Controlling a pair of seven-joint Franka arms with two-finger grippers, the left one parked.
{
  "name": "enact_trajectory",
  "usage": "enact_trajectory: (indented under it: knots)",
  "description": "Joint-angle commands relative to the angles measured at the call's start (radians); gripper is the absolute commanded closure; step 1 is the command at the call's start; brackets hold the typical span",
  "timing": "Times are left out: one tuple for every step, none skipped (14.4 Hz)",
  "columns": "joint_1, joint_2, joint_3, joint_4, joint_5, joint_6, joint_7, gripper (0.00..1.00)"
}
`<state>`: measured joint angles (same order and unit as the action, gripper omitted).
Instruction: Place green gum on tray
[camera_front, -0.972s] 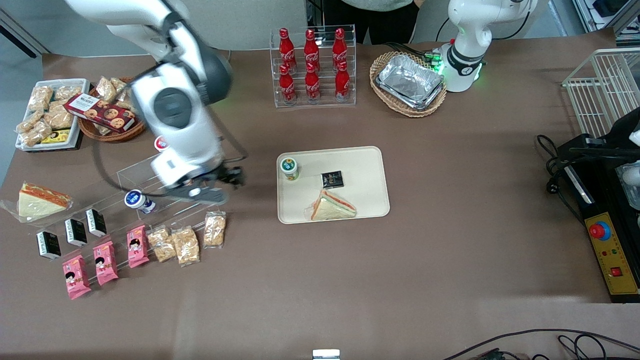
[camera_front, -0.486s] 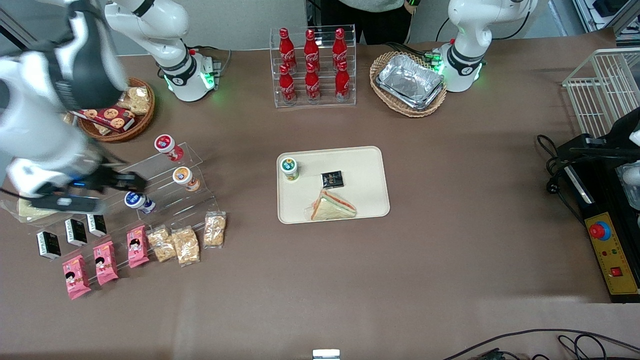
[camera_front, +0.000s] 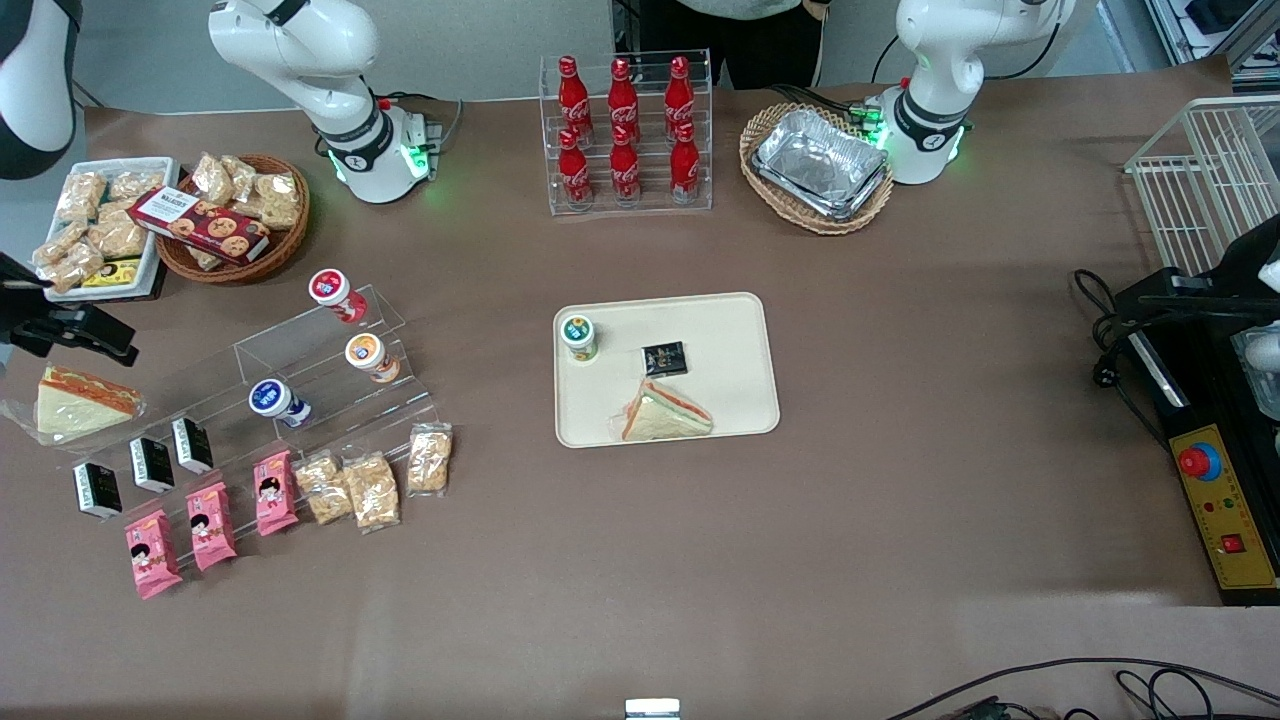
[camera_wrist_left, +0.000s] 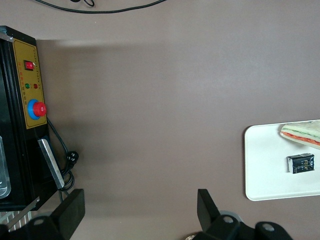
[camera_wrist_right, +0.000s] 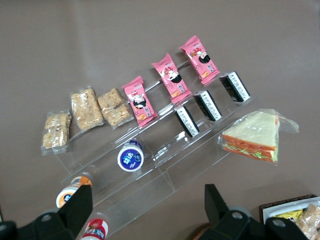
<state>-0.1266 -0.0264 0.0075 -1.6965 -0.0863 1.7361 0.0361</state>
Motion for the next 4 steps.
enact_trajectory:
  knots:
    - [0.027,-0.024,-0.031,0.009,0.022,-0.039,-0.007,0.00]
    - [0.027,-0.024,-0.030,0.012,0.022,-0.046,-0.004,0.00]
    - [0.027,-0.026,-0.030,0.011,0.023,-0.049,-0.001,0.00]
    - [0.025,-0.027,-0.030,0.008,0.026,-0.070,0.004,0.00]
